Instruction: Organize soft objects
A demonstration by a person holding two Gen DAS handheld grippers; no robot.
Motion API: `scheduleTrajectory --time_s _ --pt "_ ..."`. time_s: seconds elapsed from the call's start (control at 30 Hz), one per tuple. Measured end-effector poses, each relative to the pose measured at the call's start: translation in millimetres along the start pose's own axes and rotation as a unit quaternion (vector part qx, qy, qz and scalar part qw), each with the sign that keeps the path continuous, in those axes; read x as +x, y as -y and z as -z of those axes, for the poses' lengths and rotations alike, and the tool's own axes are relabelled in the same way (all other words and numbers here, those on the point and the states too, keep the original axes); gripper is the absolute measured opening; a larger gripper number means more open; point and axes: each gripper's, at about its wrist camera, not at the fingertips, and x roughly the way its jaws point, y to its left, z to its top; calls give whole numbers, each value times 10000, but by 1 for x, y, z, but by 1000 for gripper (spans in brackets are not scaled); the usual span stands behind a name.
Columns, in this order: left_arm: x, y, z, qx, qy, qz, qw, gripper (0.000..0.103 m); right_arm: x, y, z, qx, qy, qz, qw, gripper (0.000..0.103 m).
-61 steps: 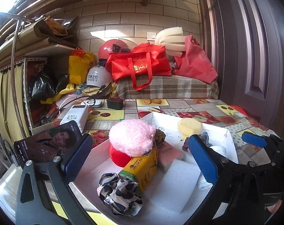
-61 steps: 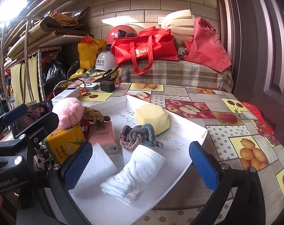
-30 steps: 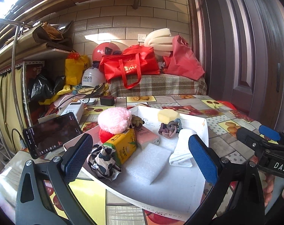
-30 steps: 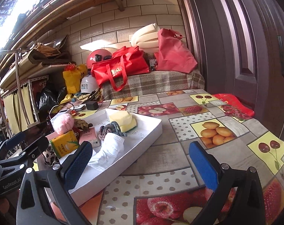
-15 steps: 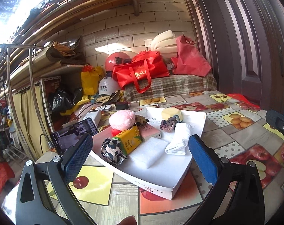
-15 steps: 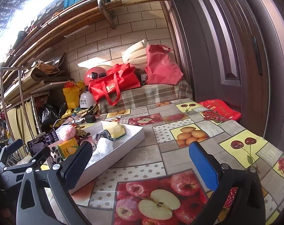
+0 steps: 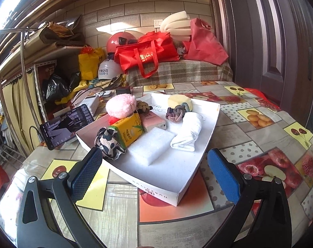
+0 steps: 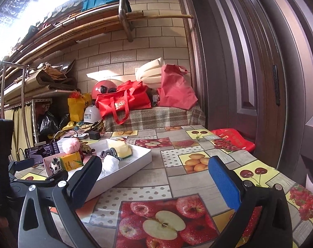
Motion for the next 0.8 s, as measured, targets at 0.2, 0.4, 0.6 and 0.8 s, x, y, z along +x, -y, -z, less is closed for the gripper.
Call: scheduleTrajectory --time_s 0.2,0.4,0.6,0.8 --pt "2 -1 1 10 -80 -50 10000 103 1 5 0 120 -55 -31 9999 103" --pt "3 -1 1 -10 -91 -21 10000 103 0 2 0 53 -62 -57 10000 103" --pt "4 -1 2 -12 -101 -6 9999 103 0 2 1 58 -80 -65 9999 103" --pt "5 -2 3 -37 -118 83 9999 103 0 2 1 73 -79 -70 9999 103"
